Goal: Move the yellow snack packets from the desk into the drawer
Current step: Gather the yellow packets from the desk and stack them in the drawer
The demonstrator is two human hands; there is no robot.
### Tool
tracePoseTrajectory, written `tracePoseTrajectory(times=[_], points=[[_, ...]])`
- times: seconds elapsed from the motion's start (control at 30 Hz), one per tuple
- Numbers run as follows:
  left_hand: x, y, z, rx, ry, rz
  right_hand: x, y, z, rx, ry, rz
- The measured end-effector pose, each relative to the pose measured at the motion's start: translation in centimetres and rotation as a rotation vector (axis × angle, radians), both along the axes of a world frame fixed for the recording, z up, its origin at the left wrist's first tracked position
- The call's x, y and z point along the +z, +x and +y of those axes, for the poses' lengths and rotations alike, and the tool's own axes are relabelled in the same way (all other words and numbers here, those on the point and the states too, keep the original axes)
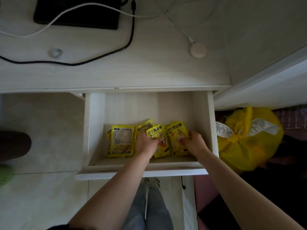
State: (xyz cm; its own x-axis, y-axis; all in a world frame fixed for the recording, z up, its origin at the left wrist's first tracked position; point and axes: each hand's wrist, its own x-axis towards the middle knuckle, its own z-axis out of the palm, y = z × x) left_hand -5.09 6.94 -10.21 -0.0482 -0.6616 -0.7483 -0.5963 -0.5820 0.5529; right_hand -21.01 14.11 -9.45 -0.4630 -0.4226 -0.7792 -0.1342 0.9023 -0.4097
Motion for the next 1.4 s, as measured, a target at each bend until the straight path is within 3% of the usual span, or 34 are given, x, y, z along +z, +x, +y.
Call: tracePoseTrajectory(times=[0.17,0.4,0.8,1.03,1.4], points=[[1.2,1.1,-0.1,-0.161,-0.098,-0.071,1.3,-0.2,0.5,0.098,0.060,0.126],[4.5,3.6,0.6,-0.281,-0.184,-0.121,4.3,1.4,0.8,0.215,-0.053,0.214],[11.1,11.5,4.7,-0.092,-0.404,-0.026,11.8,7.5,1.6,0.487,-0.373,0.314],[15.4,17.4,7.4,0.161,-0.542,-0.028,15.2,15.5,0.2,0.723,-0.548,0.252],[18.9,32.0,10.3,0.383,-0.529,-0.154,18.3,31.2,-2.9,1.219,-0.642,0.176]])
